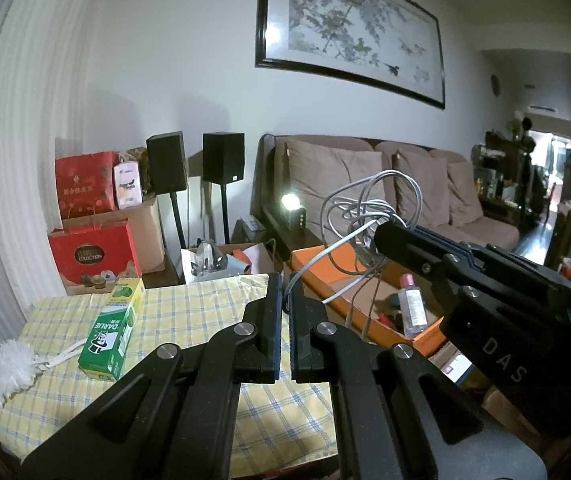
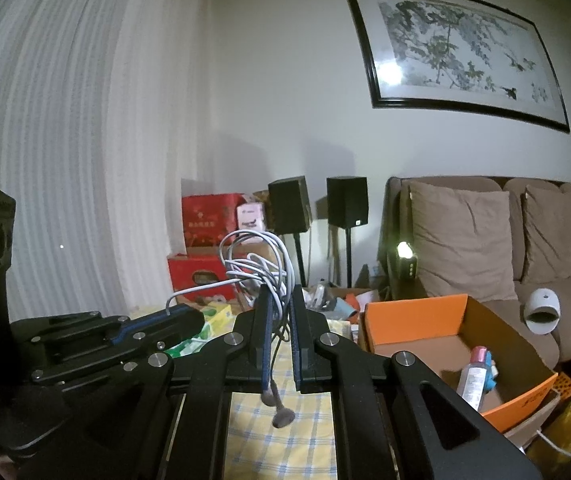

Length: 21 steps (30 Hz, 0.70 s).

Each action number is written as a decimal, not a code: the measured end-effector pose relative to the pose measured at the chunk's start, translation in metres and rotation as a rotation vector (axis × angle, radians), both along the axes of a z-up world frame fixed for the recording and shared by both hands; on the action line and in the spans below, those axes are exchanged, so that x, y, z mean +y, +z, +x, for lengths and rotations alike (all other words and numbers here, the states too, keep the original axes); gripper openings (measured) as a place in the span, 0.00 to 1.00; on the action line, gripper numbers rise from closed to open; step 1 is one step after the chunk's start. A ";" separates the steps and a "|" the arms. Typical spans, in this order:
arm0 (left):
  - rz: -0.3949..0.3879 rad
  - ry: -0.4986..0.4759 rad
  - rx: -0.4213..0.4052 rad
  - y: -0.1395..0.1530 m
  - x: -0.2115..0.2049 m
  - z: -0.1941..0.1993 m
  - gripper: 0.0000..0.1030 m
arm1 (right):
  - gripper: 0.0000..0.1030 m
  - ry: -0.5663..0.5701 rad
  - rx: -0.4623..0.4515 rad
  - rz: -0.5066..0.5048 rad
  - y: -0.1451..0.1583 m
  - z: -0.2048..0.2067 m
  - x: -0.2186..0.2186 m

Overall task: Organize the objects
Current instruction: 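Carry the white earphone cable with both grippers over the orange box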

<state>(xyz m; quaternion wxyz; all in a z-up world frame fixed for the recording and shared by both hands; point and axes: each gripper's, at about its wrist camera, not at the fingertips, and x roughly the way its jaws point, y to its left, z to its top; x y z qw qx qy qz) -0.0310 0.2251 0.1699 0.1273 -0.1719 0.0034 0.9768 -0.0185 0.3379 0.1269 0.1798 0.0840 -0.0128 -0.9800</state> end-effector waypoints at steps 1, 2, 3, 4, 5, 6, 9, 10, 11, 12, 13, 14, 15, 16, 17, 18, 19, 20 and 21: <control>-0.001 -0.001 -0.001 0.000 0.000 0.000 0.03 | 0.06 0.000 -0.001 -0.001 0.000 0.000 0.000; -0.001 -0.003 -0.001 0.001 0.000 -0.001 0.03 | 0.06 -0.001 -0.002 -0.003 0.000 0.000 0.001; 0.000 -0.005 -0.001 0.001 0.000 -0.001 0.03 | 0.06 -0.001 -0.004 -0.005 0.000 -0.001 0.002; 0.000 -0.006 -0.001 0.002 0.000 -0.001 0.03 | 0.06 -0.002 -0.005 -0.007 0.000 -0.001 0.003; -0.002 -0.007 0.000 0.002 0.002 -0.001 0.03 | 0.06 -0.003 -0.006 -0.009 0.001 -0.001 0.004; -0.003 -0.009 0.001 0.002 0.002 -0.001 0.03 | 0.06 -0.004 -0.005 -0.009 0.001 -0.001 0.005; -0.005 -0.015 0.002 0.003 0.005 -0.003 0.03 | 0.06 -0.009 -0.005 -0.009 0.002 -0.001 0.007; -0.006 -0.017 0.003 0.003 0.006 -0.003 0.03 | 0.06 -0.011 -0.007 -0.009 0.002 -0.002 0.008; -0.006 -0.020 0.003 0.003 0.008 -0.004 0.03 | 0.06 -0.012 -0.011 -0.010 0.003 -0.003 0.009; -0.007 -0.023 0.003 0.002 0.009 -0.006 0.03 | 0.06 -0.014 -0.016 -0.010 0.002 -0.005 0.010; -0.009 -0.024 0.003 0.001 0.010 -0.007 0.03 | 0.06 -0.018 -0.019 -0.010 0.002 -0.006 0.012; -0.009 -0.026 0.002 0.000 0.012 -0.009 0.03 | 0.06 -0.022 -0.021 -0.010 0.002 -0.007 0.013; -0.006 -0.029 -0.007 -0.001 0.013 -0.012 0.03 | 0.06 -0.025 -0.026 -0.009 0.002 -0.008 0.014; -0.002 -0.032 -0.013 -0.002 0.013 -0.014 0.03 | 0.06 -0.029 -0.029 -0.007 0.002 -0.010 0.014; 0.001 -0.033 -0.016 -0.004 0.014 -0.016 0.03 | 0.06 -0.032 -0.031 -0.006 0.001 -0.010 0.015; 0.002 -0.035 -0.019 -0.004 0.015 -0.017 0.03 | 0.06 -0.034 -0.031 -0.004 0.001 -0.011 0.015; 0.000 -0.035 -0.020 -0.005 0.016 -0.018 0.03 | 0.06 -0.035 -0.032 -0.002 0.001 -0.011 0.015; -0.002 -0.034 -0.019 -0.005 0.016 -0.019 0.03 | 0.06 -0.036 -0.034 0.002 0.000 -0.012 0.016; -0.002 -0.034 -0.018 -0.005 0.017 -0.020 0.03 | 0.06 -0.038 -0.036 0.007 0.000 -0.012 0.016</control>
